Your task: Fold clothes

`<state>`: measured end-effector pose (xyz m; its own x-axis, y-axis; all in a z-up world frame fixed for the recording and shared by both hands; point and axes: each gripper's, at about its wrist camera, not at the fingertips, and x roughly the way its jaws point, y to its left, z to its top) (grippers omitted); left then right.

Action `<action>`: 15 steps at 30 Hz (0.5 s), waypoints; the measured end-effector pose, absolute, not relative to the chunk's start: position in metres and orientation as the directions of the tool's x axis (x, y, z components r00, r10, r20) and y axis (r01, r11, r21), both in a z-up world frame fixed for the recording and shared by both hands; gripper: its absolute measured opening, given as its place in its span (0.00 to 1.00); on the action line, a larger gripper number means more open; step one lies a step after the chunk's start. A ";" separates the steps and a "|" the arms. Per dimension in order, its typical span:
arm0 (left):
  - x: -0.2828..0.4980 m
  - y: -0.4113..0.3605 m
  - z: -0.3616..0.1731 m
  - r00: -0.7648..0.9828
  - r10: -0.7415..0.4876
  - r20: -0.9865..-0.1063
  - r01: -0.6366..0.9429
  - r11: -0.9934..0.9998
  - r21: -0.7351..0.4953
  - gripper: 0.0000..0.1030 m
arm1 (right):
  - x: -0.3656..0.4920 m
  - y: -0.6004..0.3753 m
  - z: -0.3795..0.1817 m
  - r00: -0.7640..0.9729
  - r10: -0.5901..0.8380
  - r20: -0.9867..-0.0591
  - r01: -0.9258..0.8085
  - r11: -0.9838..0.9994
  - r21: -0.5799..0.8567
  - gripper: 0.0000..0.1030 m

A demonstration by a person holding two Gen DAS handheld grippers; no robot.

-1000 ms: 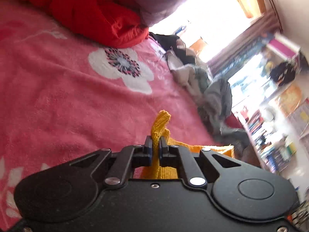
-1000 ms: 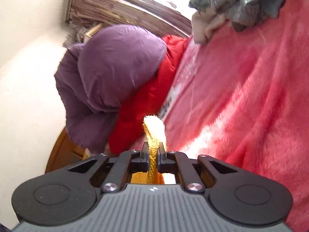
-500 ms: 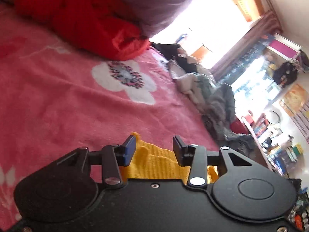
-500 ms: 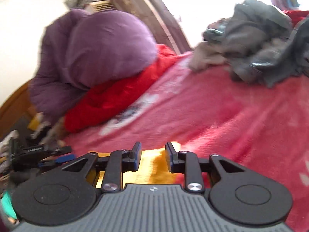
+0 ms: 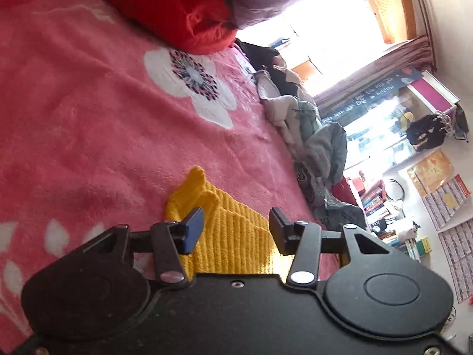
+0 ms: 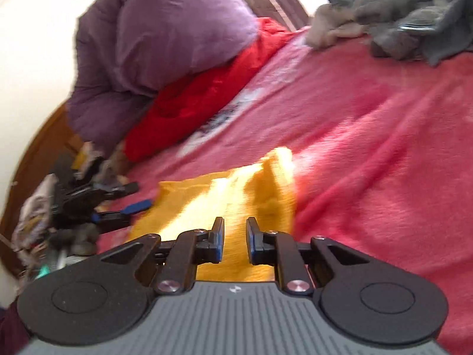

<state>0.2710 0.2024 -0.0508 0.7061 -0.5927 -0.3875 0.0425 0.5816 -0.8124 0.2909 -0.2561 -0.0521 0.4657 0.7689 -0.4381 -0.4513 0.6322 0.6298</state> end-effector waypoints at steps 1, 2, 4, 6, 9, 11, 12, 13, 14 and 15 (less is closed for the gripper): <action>0.267 0.199 -0.050 0.699 -0.605 -0.382 0.057 0.579 -0.813 0.45 | 0.288 -0.253 -0.053 0.442 0.781 -0.440 -0.466 0.620 0.632 0.18; 0.262 0.196 -0.050 0.695 -0.605 -0.389 0.058 0.587 -0.808 0.47 | 0.285 -0.250 -0.054 0.424 0.786 -0.451 -0.471 0.616 0.631 0.17; 0.255 0.188 -0.062 0.673 -0.540 -0.505 -0.047 0.651 -0.758 0.38 | 0.287 -0.248 -0.069 0.427 0.722 -0.544 -0.403 0.691 0.600 0.02; 0.246 0.192 -0.070 0.689 -0.528 -0.497 -0.095 0.614 -0.784 0.32 | 0.284 -0.254 -0.074 0.444 0.699 -0.560 -0.349 0.711 0.611 0.00; 0.224 0.198 -0.053 0.756 -0.488 -0.437 -0.088 0.585 -0.806 0.45 | 0.264 -0.260 -0.054 0.482 0.728 -0.487 -0.375 0.674 0.636 0.13; 0.211 0.194 -0.043 0.761 -0.483 -0.432 -0.068 0.604 -0.794 0.46 | 0.247 -0.257 -0.041 0.489 0.740 -0.461 -0.411 0.662 0.626 0.13; 0.204 0.189 -0.044 0.748 -0.490 -0.448 -0.075 0.609 -0.790 0.46 | 0.240 -0.254 -0.043 0.478 0.726 -0.495 -0.410 0.682 0.605 0.13; 0.198 0.184 -0.045 0.735 -0.496 -0.464 -0.082 0.614 -0.785 0.47 | 0.232 -0.250 -0.046 0.466 0.711 -0.527 -0.409 0.701 0.584 0.13; 0.192 0.180 -0.046 0.721 -0.501 -0.479 -0.088 0.619 -0.781 0.47 | 0.225 -0.247 -0.049 0.455 0.695 -0.557 -0.405 0.719 0.565 0.13; 0.186 0.175 -0.047 0.706 -0.507 -0.494 -0.095 0.624 -0.776 0.48 | 0.218 -0.247 -0.056 0.447 0.681 -0.580 -0.389 0.731 0.560 0.11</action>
<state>0.1861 0.1750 -0.0468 0.7063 -0.5070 -0.4941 -0.0951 0.6236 -0.7759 0.2184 -0.2467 -0.0563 0.4466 0.6814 -0.5799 -0.3890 0.7315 0.5600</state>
